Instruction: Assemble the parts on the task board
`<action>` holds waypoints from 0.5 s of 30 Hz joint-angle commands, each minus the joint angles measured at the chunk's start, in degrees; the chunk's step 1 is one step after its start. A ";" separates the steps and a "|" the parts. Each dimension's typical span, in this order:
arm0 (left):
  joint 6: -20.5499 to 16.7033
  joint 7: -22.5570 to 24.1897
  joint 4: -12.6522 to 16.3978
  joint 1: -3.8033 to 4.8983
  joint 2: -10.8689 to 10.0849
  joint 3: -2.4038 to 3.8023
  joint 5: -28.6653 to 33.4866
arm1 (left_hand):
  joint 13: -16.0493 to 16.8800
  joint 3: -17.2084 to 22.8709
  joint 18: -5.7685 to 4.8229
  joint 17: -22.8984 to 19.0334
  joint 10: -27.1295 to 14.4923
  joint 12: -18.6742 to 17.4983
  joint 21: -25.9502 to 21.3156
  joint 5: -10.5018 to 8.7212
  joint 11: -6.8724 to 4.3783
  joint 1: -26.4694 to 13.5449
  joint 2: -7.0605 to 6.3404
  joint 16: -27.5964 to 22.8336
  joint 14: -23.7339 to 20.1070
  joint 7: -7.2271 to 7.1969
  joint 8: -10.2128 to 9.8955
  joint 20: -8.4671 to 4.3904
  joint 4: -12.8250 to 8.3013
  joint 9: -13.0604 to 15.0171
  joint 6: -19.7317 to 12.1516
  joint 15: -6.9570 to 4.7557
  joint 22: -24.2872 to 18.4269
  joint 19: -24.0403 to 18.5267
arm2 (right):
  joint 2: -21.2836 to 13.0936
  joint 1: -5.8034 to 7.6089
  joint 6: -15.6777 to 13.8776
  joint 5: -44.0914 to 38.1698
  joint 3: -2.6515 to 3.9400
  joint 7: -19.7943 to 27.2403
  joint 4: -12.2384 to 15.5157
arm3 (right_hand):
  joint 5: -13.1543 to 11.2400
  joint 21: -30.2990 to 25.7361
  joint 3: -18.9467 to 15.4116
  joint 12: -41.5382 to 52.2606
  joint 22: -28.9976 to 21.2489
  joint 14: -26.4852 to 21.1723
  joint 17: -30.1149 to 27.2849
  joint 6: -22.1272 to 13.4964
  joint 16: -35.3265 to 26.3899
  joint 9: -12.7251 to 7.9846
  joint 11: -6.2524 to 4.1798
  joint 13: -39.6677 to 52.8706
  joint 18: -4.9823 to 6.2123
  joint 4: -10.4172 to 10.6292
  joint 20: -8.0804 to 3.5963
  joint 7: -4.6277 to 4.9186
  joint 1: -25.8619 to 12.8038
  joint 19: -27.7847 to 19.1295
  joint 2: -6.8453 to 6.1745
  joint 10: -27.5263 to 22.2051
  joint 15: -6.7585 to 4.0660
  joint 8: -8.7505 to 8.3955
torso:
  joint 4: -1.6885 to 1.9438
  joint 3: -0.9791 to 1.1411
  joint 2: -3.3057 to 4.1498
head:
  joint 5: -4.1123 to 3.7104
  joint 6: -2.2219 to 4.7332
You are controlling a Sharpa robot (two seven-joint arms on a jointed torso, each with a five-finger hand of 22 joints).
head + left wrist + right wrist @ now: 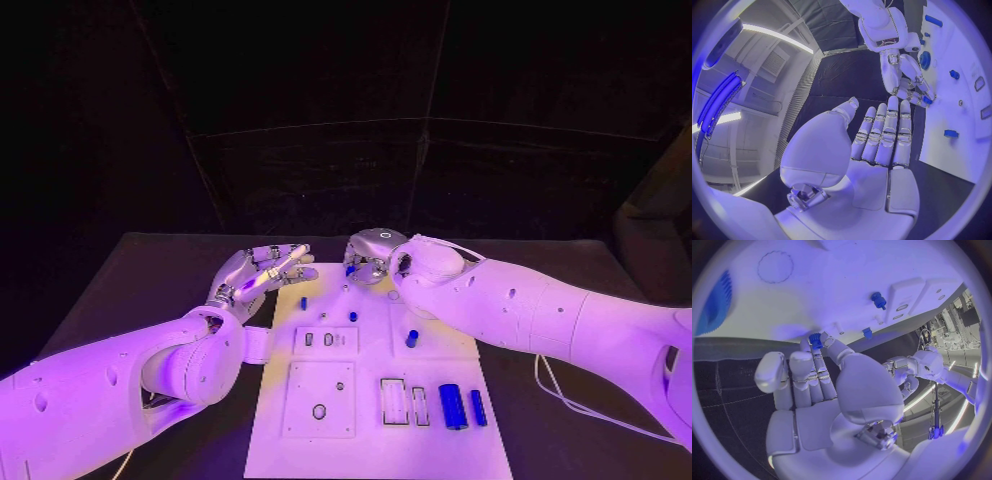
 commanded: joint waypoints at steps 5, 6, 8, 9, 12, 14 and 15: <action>1.40 -0.40 0.03 0.12 -0.02 0.05 -0.40 | -0.08 -0.07 0.80 0.05 0.12 -0.35 -0.35 -0.03 -0.04 -0.19 0.28 -0.25 0.29 0.63 -0.36 0.07 -0.39 -0.07 0.18 0.15 -0.11 0.28 | -0.60 0.19 -2.57 -0.78 0.03 -0.85 0.95 | -0.67 -1.89 -3.19 0.21 -3.21 -1.28 -4.36 -6.16 -2.65 -0.06 1.22 0.11 0.00 2.11 0.83 0.88 -0.15 -2.16 -3.54 -7.09 0.83 -0.31 | -0.09 0.02 0.06 | 0.13 0.15; 1.43 -0.43 0.01 0.12 -0.05 0.05 -0.40 | -0.08 -0.07 0.80 0.05 0.12 -0.35 -0.35 -0.03 -0.04 -0.19 0.28 -0.25 0.29 0.63 -0.36 0.07 -0.39 -0.07 0.18 0.15 -0.11 0.28 | -1.06 0.19 -3.18 -0.78 0.03 -0.85 1.53 | -0.57 -1.97 -3.64 0.36 -3.34 -1.28 -4.49 -6.46 -2.72 -0.02 1.27 0.15 0.03 2.37 0.87 0.94 -0.01 -2.21 -3.68 -7.39 0.87 -0.27 | -0.11 0.05 0.06 | 0.13 0.19; 1.48 -0.47 -0.01 0.12 -0.14 0.05 -0.40 | -0.09 -0.08 0.79 0.05 0.06 -0.42 -0.41 -0.05 -0.02 -0.26 0.28 -0.33 0.25 0.64 -0.42 0.08 -0.45 -0.08 0.13 0.18 -0.16 0.26 | -2.19 0.20 -4.17 -0.74 0.04 -0.84 2.84 | -0.35 -2.01 -4.44 0.72 -3.39 -1.23 -4.53 -6.91 -2.71 0.02 1.29 0.21 0.03 2.81 0.90 1.00 0.21 -2.19 -3.97 -7.61 0.90 -0.23 | -0.09 0.05 0.08 | 0.07 0.21; 1.51 -0.49 -0.02 0.13 -0.21 0.05 -0.40 | -0.09 -0.08 0.79 0.05 0.06 -0.42 -0.41 -0.05 -0.02 -0.26 0.28 -0.33 0.25 0.64 -0.42 0.08 -0.45 -0.08 0.13 0.18 -0.16 0.26 | -3.16 0.21 -4.77 -0.53 0.04 -0.85 3.92 | -0.27 -1.99 -4.78 0.99 -3.37 -1.17 -4.46 -6.91 -2.64 0.07 1.29 0.26 0.03 3.03 0.90 1.04 0.31 -2.14 -4.05 -7.47 0.91 -0.18 | -0.16 0.08 0.05 | 0.08 0.20; 1.51 -0.52 -0.03 0.13 -0.42 0.05 -0.40 | -0.09 -0.08 0.79 0.05 0.06 -0.42 -0.41 -0.05 -0.02 -0.26 0.28 -0.33 0.25 0.64 -0.42 0.08 -0.45 -0.08 0.13 0.18 -0.16 0.26 | -6.25 0.28 -5.98 0.77 0.05 -1.02 7.09 | 0.31 -1.93 -5.78 2.17 -3.30 -1.01 -4.32 -6.43 -2.46 0.21 1.16 0.40 0.00 3.82 0.88 1.02 0.77 -1.98 -4.09 -6.47 0.82 0.04 | -0.30 0.06 0.02 | 0.08 0.29; 1.53 -0.53 -0.03 0.13 -0.51 0.05 -0.40 | -0.10 -0.08 0.79 0.05 0.01 -0.46 -0.44 -0.06 -0.01 -0.30 0.28 -0.38 0.22 0.65 -0.45 0.09 -0.50 -0.08 0.09 0.19 -0.19 0.24 | -8.22 0.39 -6.49 1.93 0.06 -1.13 8.96 | 1.01 -1.70 -6.28 3.35 -2.90 -0.79 -3.78 -5.53 -2.05 0.36 0.96 0.60 -0.07 4.41 0.81 0.97 0.90 -1.68 -4.01 -4.88 0.68 0.37 | -0.41 0.06 -0.02 | 0.05 0.38; 1.57 -0.53 -0.02 0.13 -0.56 0.05 -0.40 | -0.10 -0.08 0.79 0.05 0.01 -0.46 -0.44 -0.06 -0.01 -0.30 0.28 -0.38 0.22 0.65 -0.45 0.09 -0.50 -0.08 0.09 0.19 -0.19 0.24 | -9.53 0.49 -6.70 2.87 0.06 -1.20 10.14 | 1.38 -1.49 -6.56 4.14 -2.52 -0.63 -3.34 -5.03 -1.72 0.42 0.76 0.76 -0.14 4.79 0.72 0.87 0.89 -1.44 -3.99 -3.68 0.55 0.52 | -0.44 0.05 -0.01 | -0.01 0.42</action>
